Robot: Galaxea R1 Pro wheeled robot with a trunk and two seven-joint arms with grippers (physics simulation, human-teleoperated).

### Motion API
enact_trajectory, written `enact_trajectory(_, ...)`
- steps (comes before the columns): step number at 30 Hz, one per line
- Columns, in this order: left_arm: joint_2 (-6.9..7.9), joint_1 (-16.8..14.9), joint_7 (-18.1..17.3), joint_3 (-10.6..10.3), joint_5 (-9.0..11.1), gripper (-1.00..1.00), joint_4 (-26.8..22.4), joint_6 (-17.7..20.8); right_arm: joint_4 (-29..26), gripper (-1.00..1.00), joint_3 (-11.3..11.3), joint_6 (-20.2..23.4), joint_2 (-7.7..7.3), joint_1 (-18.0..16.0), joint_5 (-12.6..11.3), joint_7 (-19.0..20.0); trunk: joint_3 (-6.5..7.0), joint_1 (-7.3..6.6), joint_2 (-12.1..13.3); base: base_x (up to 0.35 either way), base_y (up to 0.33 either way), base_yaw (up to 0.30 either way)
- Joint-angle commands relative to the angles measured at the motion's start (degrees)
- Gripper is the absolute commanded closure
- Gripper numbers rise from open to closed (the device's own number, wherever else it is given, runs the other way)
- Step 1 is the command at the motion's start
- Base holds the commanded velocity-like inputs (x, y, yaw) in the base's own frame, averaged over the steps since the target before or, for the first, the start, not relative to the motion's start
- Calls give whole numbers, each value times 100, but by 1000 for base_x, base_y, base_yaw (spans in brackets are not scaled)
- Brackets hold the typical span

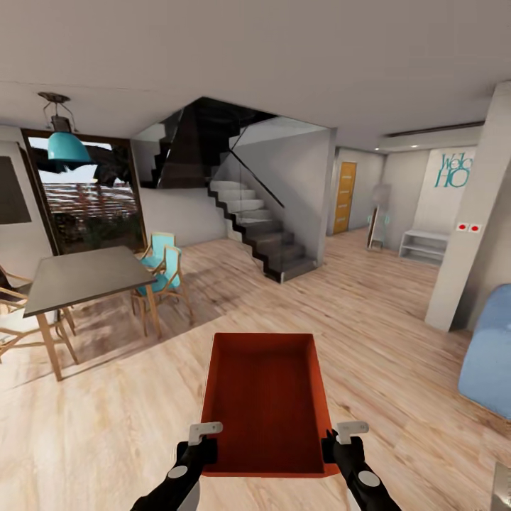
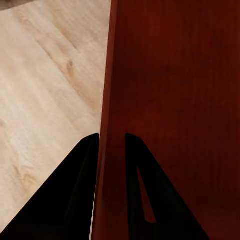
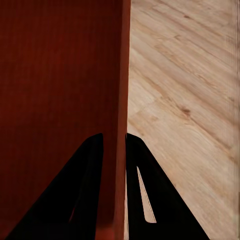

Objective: Move the two storage containers from the living room to the garage. In the garage, place one container on the floor and stack the other container on top of it (either order is fine).

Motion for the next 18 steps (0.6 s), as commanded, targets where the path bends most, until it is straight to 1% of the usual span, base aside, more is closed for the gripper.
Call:
enact_trajectory(1,1,-7,44,26,-39,100,-183,-19,21,100,71,-11,-2,0,24,1,-2,5,-4,326,0,-254)
enact_trajectory(5,-1,-7,44,26,-39,100,-183,-19,21,100,71,-12,-2,0,24,1,-2,5,-4,325,27,-254)
enact_trajectory(18,-8,-10,38,26,-39,100,-183,-19,21,100,71,-11,-2,0,24,1,-2,5,-4,325,75,-254)
